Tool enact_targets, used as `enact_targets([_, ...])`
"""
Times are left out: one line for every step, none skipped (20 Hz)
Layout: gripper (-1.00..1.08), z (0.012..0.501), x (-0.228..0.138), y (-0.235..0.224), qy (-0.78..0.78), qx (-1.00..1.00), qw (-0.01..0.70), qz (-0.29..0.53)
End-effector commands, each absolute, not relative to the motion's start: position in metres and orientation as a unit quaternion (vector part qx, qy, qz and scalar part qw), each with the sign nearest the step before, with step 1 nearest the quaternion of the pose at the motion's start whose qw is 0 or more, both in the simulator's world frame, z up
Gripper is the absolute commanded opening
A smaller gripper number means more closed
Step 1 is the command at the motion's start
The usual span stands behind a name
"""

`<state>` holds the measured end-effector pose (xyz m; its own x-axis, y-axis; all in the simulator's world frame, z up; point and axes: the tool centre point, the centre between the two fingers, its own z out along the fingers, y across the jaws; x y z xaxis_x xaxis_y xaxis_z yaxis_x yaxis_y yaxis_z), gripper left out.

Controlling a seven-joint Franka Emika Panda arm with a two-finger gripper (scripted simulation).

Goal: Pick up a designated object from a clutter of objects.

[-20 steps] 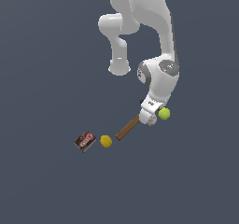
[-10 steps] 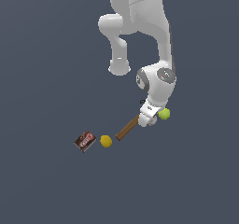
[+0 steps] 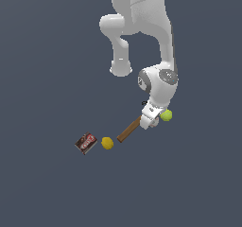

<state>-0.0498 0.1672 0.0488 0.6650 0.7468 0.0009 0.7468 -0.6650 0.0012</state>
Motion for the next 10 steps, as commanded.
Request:
enact_targets([-1.0,0.049,-0.05,0.167,0.409,0.912,0.0,0.001])
enact_targets([-1.0,0.049,-0.05,0.167,0.409,0.912,0.0,0.001])
enact_targets([-1.0,0.05,-0.049,0.167,0.409,0.912,0.0,0.001])
enact_targets([-1.0,0.051,-0.049,0.167,0.409,0.912,0.0,0.001])
enact_targets([-1.0,0.053,-0.048,0.166,0.409,0.912,0.0,0.001])
enact_targets([-1.0,0.055,-0.047,0.165,0.409,0.912,0.0,0.001])
enact_targets([-1.0,0.058,-0.046,0.164,0.409,0.912,0.0,0.001])
enact_targets([-1.0,0.061,-0.044,0.163,0.409,0.912,0.0,0.001])
enact_targets([-1.0,0.065,-0.043,0.162,0.409,0.912,0.0,0.001])
enact_targets([-1.0,0.07,-0.041,0.161,0.409,0.912,0.0,0.001])
